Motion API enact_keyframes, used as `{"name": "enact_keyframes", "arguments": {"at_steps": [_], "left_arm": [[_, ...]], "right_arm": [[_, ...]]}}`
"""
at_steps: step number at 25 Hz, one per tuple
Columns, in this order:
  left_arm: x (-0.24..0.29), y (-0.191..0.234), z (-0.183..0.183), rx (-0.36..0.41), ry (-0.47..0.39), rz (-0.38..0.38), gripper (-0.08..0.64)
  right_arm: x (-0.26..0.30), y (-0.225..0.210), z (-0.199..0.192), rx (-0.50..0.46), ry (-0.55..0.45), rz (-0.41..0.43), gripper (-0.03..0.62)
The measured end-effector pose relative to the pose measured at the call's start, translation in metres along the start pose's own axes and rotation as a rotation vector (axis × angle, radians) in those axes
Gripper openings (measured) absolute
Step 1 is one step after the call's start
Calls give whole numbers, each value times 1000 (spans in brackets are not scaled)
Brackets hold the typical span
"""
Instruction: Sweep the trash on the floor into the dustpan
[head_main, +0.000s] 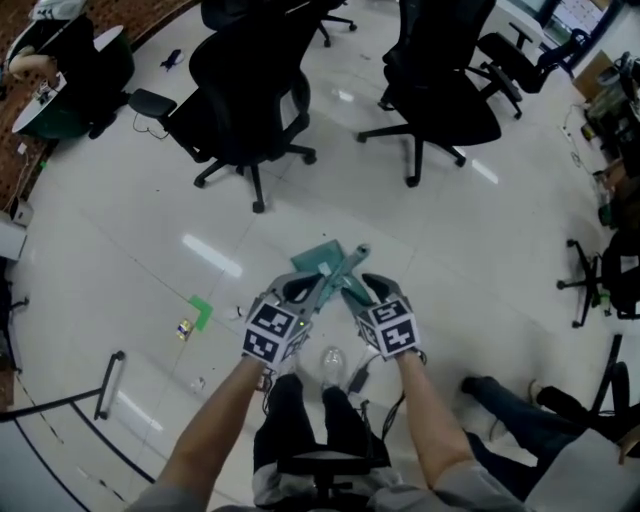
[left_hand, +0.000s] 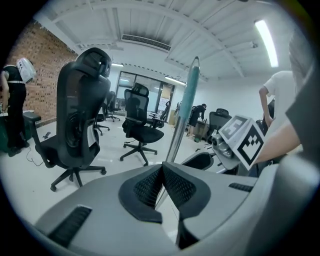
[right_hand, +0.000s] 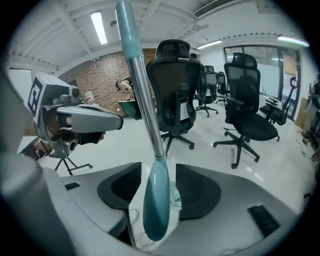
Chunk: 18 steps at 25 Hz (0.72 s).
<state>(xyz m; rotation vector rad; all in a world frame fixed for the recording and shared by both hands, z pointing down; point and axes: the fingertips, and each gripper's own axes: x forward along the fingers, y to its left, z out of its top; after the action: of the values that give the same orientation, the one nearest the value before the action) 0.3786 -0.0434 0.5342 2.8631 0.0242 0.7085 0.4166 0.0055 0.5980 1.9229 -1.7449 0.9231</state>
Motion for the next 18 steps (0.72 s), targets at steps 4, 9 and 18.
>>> {"name": "enact_keyframes", "arguments": {"at_steps": [4, 9, 18], "left_arm": [[7, 4, -11, -14, 17, -14, 8], [6, 6, -18, -29, 29, -19, 8], [11, -6, 3, 4, -8, -105, 15]], "right_arm": [[28, -4, -10, -14, 52, -1, 204], [41, -5, -20, -51, 103, -21, 204], [33, -7, -20, -182, 113, -48, 98]]}}
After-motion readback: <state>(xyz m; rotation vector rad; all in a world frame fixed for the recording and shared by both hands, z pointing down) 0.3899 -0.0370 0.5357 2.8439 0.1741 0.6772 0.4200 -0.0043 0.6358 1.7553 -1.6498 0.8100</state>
